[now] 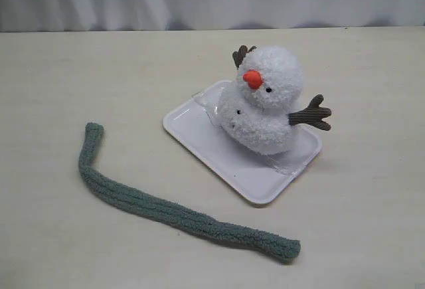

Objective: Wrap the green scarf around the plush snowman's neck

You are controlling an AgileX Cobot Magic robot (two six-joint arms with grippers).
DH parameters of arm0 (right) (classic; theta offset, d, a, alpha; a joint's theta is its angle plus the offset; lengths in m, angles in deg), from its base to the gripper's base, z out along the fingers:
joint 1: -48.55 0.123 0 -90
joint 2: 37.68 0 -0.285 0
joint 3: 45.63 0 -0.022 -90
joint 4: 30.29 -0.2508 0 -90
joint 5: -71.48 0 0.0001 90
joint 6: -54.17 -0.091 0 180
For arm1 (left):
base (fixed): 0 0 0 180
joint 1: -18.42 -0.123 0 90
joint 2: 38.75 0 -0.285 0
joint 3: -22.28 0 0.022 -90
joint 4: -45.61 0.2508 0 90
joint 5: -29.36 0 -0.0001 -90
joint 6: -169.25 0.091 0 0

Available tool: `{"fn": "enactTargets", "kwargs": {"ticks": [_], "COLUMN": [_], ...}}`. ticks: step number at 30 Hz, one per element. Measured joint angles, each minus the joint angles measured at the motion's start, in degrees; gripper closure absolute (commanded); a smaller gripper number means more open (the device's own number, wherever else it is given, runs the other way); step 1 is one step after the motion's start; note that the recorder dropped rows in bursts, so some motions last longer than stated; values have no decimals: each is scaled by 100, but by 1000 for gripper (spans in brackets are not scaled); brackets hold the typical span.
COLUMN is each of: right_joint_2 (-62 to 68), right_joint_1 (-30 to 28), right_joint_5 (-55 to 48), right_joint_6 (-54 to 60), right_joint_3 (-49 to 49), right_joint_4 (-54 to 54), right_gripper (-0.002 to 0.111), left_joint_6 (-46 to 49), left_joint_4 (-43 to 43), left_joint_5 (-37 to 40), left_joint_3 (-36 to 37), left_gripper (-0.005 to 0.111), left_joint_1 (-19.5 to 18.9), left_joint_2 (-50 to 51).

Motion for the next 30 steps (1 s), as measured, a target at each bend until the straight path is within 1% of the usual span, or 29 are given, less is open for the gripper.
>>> {"fn": "enactTargets", "kwargs": {"ticks": [2, 4, 5, 6, 7, 9, 12, 13, 15, 17, 18, 19, 20, 21, 23, 24, 25, 26, 27, 28, 29, 30], "right_joint_2": [0, 0, 0, 0, 0, 0, 0, 0, 0, -9, 4, 78, 279, 513, 918, 1291, 1595, 2077, 2350, 2826, 3114, 3480], "right_joint_1": [0, 0, 0, 0, 0, 0, 0, 0, 0, 0, 0, 0, 0, 0, 0, 0, 0, 0, 0, 0, 28, 115], "right_joint_5": [161, 762, 1397, 1671, 2215, 3273, 4359, 4571, 4583, 4110, 3801, 3457, 2843, 2262, 1405, 649, 40, -899, -1402, -2165, -2516, -2880], "right_joint_6": [11, 11, 11, 11, -32, -417, -1435, -1667, -1932, -2022, -2046, -2074, -2083, -2089, -2045, -1907, -1746, -1331, -1027, -424, 62, 1005], "right_joint_3": [0, 5, 5, 5, 5, 5, 5, 5, -240, -799, -1093, -1413, -1887, -2369, -3037, -3615, -3923, -4431, -4717, -5027, -5210, -5398], "right_joint_4": [196, 315, 349, 361, 361, 89, -219, -257, -257, -199, -118, -1, 199, 397, 599, 633, 593, 328, 91, -508, -1055, -2119], "right_gripper": [104, 104, 104, 104, 104, 104, 104, 104, 104, 103, 101, 95, 86, 81, 63, 57, 53, 52, 53, 53, 53, 53], "left_joint_6": [0, 0, 0, 0, 0, 0, 0, 0, 0, 0, 0, 0, 0, 0, 0, 0, 0, 0, 0, 0, 0, 0], "left_joint_4": [0, 0, 0, 0, 0, 0, 0, 0, 0, 0, 0, 0, 0, 0, 0, 0, 0, 0, 0, 0, 0, 0], "left_joint_5": [0, 0, 0, 0, 0, 0, 0, 0, 0, 0, 11, 12, 24, 24, 24, 24, 24, 24, 24, 24, 24, 24], "left_joint_3": [0, 0, 0, 0, 0, 0, 0, 0, 0, 0, 0, 0, 0, 0, 0, 0, 0, 0, 0, 0, 0, 0], "left_gripper": [107, 107, 107, 107, 107, 107, 107, 107, 107, 107, 107, 107, 107, 107, 107, 107, 107, 107, 107, 107, 107, 107], "left_joint_1": [0, 0, 0, 0, 0, 0, 0, 0, 0, 0, 0, 0, 0, 0, 0, 0, 0, 0, 0, 0, 0, 0], "left_joint_2": [0, 0, 0, 0, 0, 0, 0, 0, 0, 0, 0, 0, 0, 0, 0, 0, 0, 0, 0, 0, 0, 0]}}
